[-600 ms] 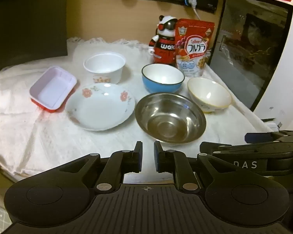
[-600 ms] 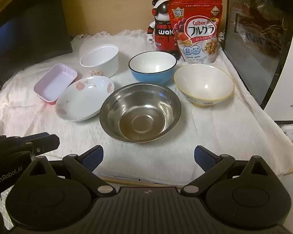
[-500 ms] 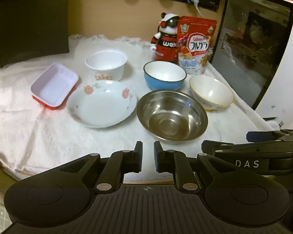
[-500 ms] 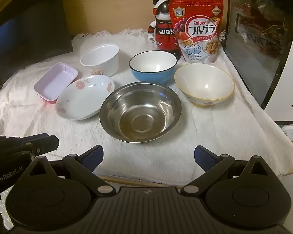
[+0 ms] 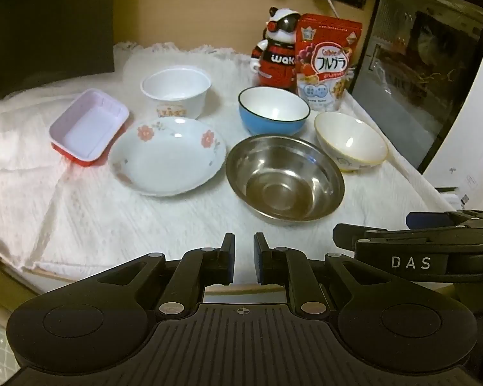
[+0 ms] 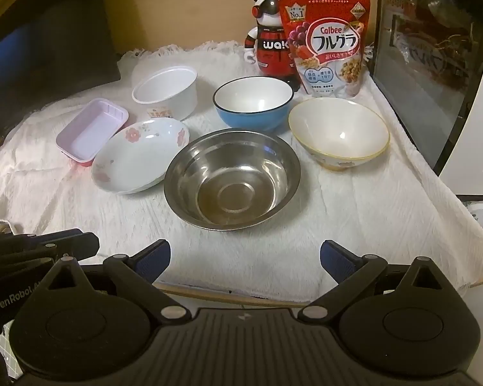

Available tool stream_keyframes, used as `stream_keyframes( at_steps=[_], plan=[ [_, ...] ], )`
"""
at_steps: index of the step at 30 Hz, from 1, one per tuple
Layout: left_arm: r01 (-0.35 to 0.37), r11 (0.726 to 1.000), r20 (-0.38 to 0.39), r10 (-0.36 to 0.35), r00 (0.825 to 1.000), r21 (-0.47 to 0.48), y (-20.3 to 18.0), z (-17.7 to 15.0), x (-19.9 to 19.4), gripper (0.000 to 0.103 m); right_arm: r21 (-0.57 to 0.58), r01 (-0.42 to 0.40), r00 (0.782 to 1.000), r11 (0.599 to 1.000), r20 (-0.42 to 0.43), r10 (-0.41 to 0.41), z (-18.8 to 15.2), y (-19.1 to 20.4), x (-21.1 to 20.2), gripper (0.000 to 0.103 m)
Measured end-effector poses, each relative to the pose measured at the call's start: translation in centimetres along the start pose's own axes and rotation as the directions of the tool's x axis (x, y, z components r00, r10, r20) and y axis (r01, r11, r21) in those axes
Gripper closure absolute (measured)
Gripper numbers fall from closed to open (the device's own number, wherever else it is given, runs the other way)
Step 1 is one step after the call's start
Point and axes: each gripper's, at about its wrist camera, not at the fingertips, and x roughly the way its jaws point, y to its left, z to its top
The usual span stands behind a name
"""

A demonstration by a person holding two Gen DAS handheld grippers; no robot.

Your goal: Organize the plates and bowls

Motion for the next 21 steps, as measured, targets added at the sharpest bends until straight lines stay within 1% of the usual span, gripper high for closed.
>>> stream_keyframes(
  at_steps=[21],
  plan=[
    [-0.007,1.000,-0.017,0.007,1.000,-0.010,0.23,-0.10,0.32,0.088,-0.002,-0.002,1.000,1.000,-0.020,0.002,-0.17,0.14,0.21,0.003]
  ],
)
